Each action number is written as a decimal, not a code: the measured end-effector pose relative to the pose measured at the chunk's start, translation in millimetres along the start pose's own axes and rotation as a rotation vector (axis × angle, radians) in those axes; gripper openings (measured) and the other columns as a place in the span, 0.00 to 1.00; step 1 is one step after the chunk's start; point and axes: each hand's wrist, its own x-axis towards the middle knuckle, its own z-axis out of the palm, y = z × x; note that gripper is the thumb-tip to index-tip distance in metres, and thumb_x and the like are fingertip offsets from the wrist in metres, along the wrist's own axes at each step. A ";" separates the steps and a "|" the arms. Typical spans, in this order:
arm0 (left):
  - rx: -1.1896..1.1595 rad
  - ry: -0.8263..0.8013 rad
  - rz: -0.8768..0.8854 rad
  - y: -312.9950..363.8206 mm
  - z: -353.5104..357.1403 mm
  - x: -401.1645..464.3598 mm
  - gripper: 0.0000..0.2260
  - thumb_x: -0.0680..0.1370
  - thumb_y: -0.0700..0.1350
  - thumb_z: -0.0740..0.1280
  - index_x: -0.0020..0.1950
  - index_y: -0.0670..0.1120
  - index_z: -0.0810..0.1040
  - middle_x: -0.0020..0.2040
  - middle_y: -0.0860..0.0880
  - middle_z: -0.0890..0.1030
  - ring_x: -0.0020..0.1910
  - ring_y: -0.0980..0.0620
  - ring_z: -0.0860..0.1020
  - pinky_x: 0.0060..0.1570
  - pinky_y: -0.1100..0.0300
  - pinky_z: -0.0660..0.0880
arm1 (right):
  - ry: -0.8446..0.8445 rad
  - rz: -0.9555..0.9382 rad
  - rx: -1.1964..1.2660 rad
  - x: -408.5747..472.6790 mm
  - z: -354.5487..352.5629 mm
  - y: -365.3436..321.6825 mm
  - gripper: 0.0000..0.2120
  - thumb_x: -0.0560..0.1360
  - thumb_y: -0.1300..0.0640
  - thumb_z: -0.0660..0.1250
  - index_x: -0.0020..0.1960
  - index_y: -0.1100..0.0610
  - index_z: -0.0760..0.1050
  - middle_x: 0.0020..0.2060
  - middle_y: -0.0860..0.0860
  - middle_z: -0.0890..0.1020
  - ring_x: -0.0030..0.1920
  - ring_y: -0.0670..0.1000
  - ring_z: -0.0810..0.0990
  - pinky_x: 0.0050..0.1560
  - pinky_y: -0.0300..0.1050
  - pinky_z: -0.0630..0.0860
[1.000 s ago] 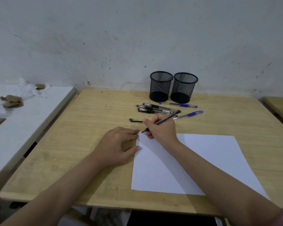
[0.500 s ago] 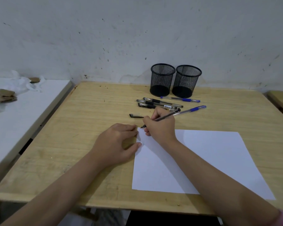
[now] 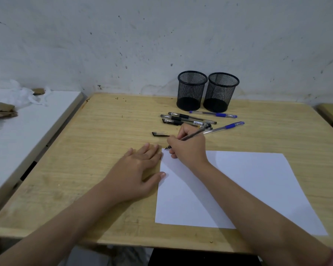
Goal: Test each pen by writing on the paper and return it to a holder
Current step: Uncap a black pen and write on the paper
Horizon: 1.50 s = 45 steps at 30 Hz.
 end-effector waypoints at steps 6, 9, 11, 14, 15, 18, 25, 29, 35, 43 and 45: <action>0.012 -0.034 -0.008 -1.4 -0.4 -0.8 0.31 0.73 0.65 0.52 0.73 0.53 0.60 0.74 0.58 0.55 0.75 0.57 0.49 0.71 0.48 0.51 | -0.007 -0.007 -0.014 0.8 0.9 0.3 0.15 0.69 0.69 0.67 0.30 0.59 0.64 0.22 0.56 0.71 0.21 0.49 0.76 0.22 0.41 0.74; 0.023 -0.041 -0.008 0.6 -1.1 -0.6 0.31 0.73 0.64 0.52 0.73 0.52 0.60 0.75 0.57 0.56 0.75 0.56 0.50 0.71 0.47 0.52 | -0.022 -0.007 -0.026 0.1 -0.8 -0.2 0.17 0.69 0.68 0.68 0.28 0.57 0.64 0.21 0.54 0.71 0.21 0.51 0.77 0.21 0.40 0.73; 0.035 -0.038 -0.004 1.8 -1.6 -0.6 0.31 0.73 0.64 0.51 0.73 0.52 0.61 0.75 0.56 0.58 0.75 0.55 0.51 0.71 0.47 0.53 | -0.015 -0.006 -0.022 -0.3 -0.5 0.1 0.17 0.68 0.69 0.68 0.29 0.57 0.64 0.21 0.54 0.71 0.21 0.51 0.77 0.22 0.40 0.73; 0.056 -0.032 0.006 2.9 -3.0 -0.7 0.31 0.73 0.64 0.51 0.73 0.50 0.62 0.75 0.54 0.59 0.75 0.54 0.53 0.70 0.46 0.55 | 0.006 -0.014 -0.016 -0.1 1.1 0.6 0.16 0.69 0.69 0.67 0.30 0.58 0.64 0.22 0.56 0.71 0.21 0.51 0.76 0.23 0.43 0.75; 0.062 -0.032 0.008 3.2 -3.4 -0.5 0.31 0.73 0.63 0.51 0.72 0.50 0.63 0.75 0.53 0.60 0.75 0.53 0.54 0.70 0.46 0.55 | 0.006 -0.012 -0.018 0.1 1.0 0.7 0.16 0.69 0.69 0.67 0.30 0.58 0.63 0.22 0.56 0.70 0.21 0.51 0.76 0.23 0.43 0.75; 0.072 -0.033 0.008 4.1 -3.6 0.1 0.31 0.73 0.63 0.52 0.72 0.49 0.64 0.75 0.53 0.61 0.75 0.53 0.55 0.69 0.46 0.57 | 0.000 0.002 -0.027 0.1 -0.7 0.2 0.17 0.69 0.68 0.67 0.29 0.57 0.63 0.22 0.54 0.70 0.21 0.48 0.77 0.22 0.40 0.74; 0.082 -0.024 0.011 5.0 -5.0 1.0 0.30 0.73 0.63 0.52 0.71 0.49 0.66 0.74 0.53 0.62 0.74 0.52 0.57 0.68 0.47 0.59 | 0.025 -0.052 -0.014 0.5 0.8 3.4 0.18 0.68 0.70 0.67 0.28 0.56 0.62 0.21 0.54 0.69 0.20 0.48 0.75 0.23 0.41 0.73; 0.080 -0.026 0.005 4.7 -4.6 1.0 0.30 0.73 0.63 0.53 0.71 0.49 0.66 0.74 0.53 0.62 0.74 0.52 0.57 0.68 0.46 0.59 | 0.019 -0.086 -0.022 0.9 -0.3 5.4 0.18 0.68 0.70 0.67 0.27 0.56 0.62 0.21 0.54 0.68 0.21 0.51 0.75 0.22 0.40 0.72; 0.064 -0.030 -0.011 4.7 -4.7 0.9 0.31 0.72 0.63 0.53 0.71 0.50 0.65 0.74 0.54 0.62 0.74 0.54 0.56 0.69 0.44 0.58 | 0.033 -0.091 -0.034 -0.2 -0.4 4.5 0.17 0.68 0.70 0.67 0.28 0.58 0.62 0.21 0.54 0.68 0.19 0.44 0.75 0.23 0.47 0.74; 0.064 -0.023 -0.014 4.2 -4.2 1.8 0.31 0.72 0.63 0.53 0.71 0.50 0.65 0.74 0.54 0.62 0.74 0.53 0.57 0.69 0.44 0.59 | 0.066 -0.077 -0.029 0.9 -0.5 6.0 0.18 0.68 0.70 0.66 0.28 0.56 0.62 0.19 0.53 0.69 0.19 0.47 0.74 0.23 0.48 0.74; 0.062 -0.020 -0.010 3.9 -3.9 1.5 0.31 0.72 0.63 0.53 0.71 0.50 0.66 0.74 0.54 0.63 0.74 0.53 0.57 0.68 0.44 0.59 | 0.082 -0.083 -0.043 2.0 -0.4 6.6 0.18 0.68 0.70 0.67 0.28 0.56 0.62 0.20 0.55 0.69 0.20 0.50 0.75 0.23 0.50 0.75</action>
